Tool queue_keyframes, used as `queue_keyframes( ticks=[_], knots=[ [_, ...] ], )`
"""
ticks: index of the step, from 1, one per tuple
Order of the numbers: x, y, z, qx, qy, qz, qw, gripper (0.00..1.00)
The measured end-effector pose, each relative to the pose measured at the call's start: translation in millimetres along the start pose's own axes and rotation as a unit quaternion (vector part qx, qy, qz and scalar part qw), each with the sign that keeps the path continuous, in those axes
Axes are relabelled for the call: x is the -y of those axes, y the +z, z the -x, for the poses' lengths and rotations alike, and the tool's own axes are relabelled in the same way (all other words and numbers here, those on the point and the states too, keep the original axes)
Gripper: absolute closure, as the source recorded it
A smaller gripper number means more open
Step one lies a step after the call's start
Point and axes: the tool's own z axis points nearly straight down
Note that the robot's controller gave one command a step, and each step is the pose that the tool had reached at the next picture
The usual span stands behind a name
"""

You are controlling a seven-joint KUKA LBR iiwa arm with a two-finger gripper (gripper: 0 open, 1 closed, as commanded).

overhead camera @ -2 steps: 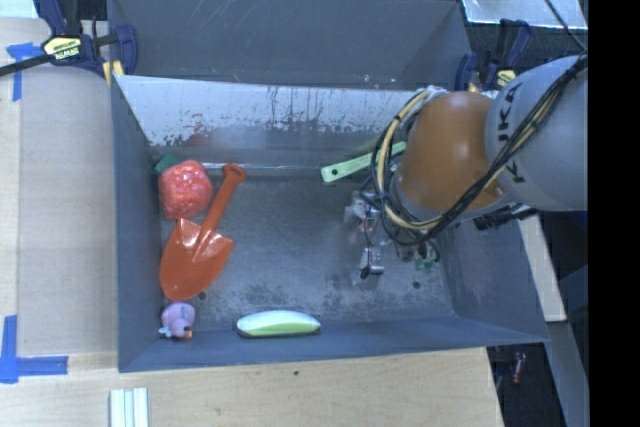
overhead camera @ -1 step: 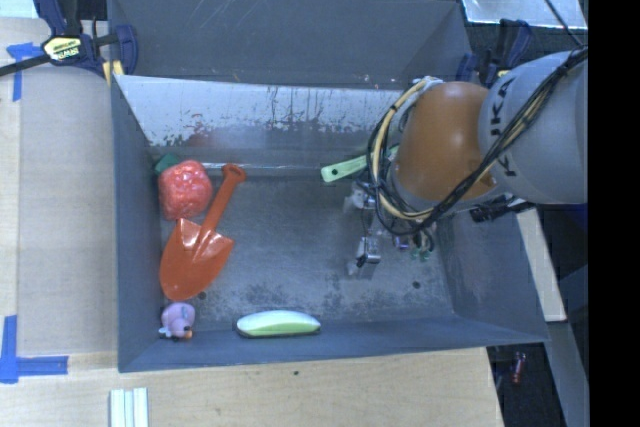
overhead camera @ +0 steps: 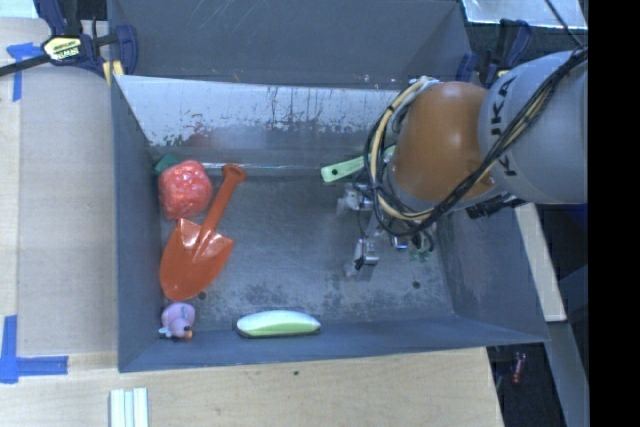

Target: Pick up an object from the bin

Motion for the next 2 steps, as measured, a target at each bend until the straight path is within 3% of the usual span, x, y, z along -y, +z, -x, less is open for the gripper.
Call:
queue_keyframes(
  ticks=[1, 2],
  knots=[
    [57, 4, 3.3, 0.0029, -0.098, -0.003, 0.9952, 0.0],
    [86, 6, 37.1, 0.0028, -0.106, -0.002, 0.9944, 0.0]
  ],
)
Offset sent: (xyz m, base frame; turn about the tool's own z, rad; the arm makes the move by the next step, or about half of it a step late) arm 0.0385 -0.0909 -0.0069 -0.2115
